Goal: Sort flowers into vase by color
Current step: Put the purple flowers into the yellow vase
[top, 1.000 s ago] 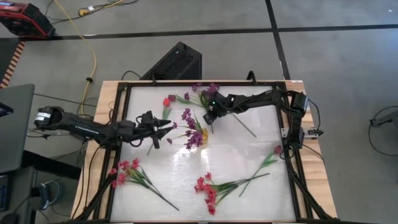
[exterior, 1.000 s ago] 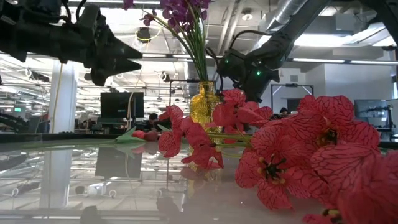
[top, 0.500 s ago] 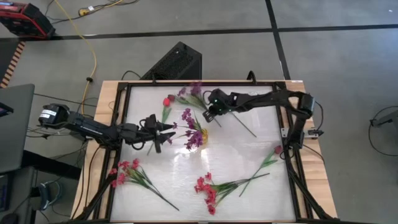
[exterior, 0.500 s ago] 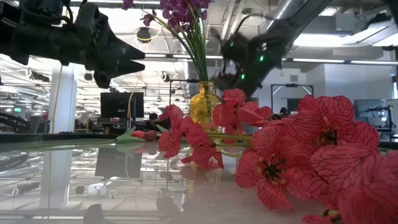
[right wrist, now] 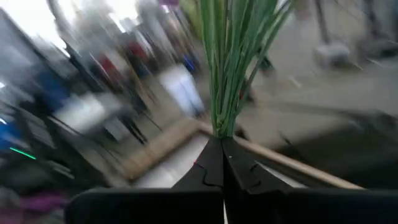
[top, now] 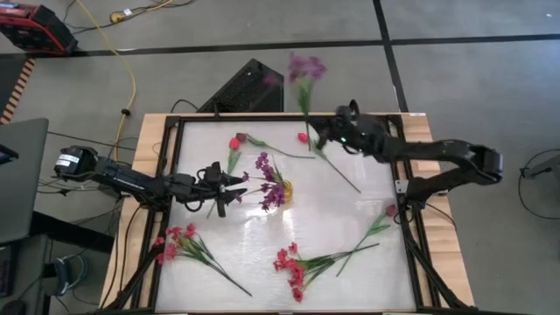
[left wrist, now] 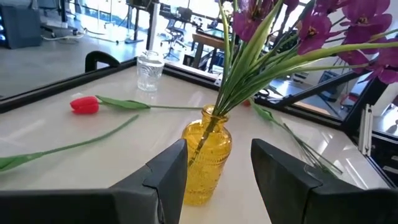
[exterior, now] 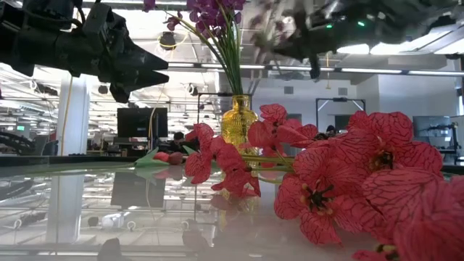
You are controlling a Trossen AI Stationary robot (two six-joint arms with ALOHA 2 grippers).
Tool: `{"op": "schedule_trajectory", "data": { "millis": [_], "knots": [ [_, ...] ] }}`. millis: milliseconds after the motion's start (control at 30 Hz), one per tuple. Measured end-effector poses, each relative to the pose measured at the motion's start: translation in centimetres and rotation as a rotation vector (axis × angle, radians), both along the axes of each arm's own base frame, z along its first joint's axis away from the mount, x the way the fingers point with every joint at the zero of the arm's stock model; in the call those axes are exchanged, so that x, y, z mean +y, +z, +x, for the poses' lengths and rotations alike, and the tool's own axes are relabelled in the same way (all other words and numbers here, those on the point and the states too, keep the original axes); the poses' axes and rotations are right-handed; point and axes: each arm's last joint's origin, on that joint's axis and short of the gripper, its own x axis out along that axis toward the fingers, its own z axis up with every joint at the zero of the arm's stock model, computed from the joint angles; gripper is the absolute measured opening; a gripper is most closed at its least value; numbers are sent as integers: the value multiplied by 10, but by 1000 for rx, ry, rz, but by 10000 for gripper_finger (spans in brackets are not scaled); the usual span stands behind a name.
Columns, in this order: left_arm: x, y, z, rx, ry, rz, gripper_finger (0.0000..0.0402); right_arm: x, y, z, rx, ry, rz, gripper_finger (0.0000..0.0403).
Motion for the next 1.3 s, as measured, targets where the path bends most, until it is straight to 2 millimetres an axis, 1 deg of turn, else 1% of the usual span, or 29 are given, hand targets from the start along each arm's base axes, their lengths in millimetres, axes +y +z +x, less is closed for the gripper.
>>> {"op": "schedule_trajectory", "data": {
  "millis": [100, 200, 300, 467, 600, 700, 800, 867, 1000, 1300],
  "knots": [
    [0, 0, 0, -1, 6, 7, 167, 20, -19, -13, -193, 68, -7, 14],
    [0, 0, 0, -3, 13, 7, 167, 39, -31, -15, -307, 143, -22, 14],
    [1, 0, 0, -4, 34, 7, 167, 55, -37, -7, -327, 183, -36, 14],
    [2, 1, -1, -8, 60, 0, 167, 75, -50, 18, -327, 156, -87, 14],
    [2, 1, -1, -10, 60, -7, 167, 82, -64, 37, -379, 162, -122, 14],
    [2, 1, -1, -13, 61, -8, 167, 84, -75, 50, -348, 145, -111, 14],
    [2, 2, -1, -20, 60, -9, 167, 83, -87, 56, -313, 140, -106, 14],
    [2, 2, 0, -20, 57, -9, 167, 82, -92, 56, -290, 114, -109, 14],
    [2, 1, 0, -14, 55, -8, 167, 85, -90, 55, -277, 101, -149, 14],
    [2, 1, -1, -7, 55, 0, 167, 106, -90, 55, -191, 57, -290, 14]
  ]
}}
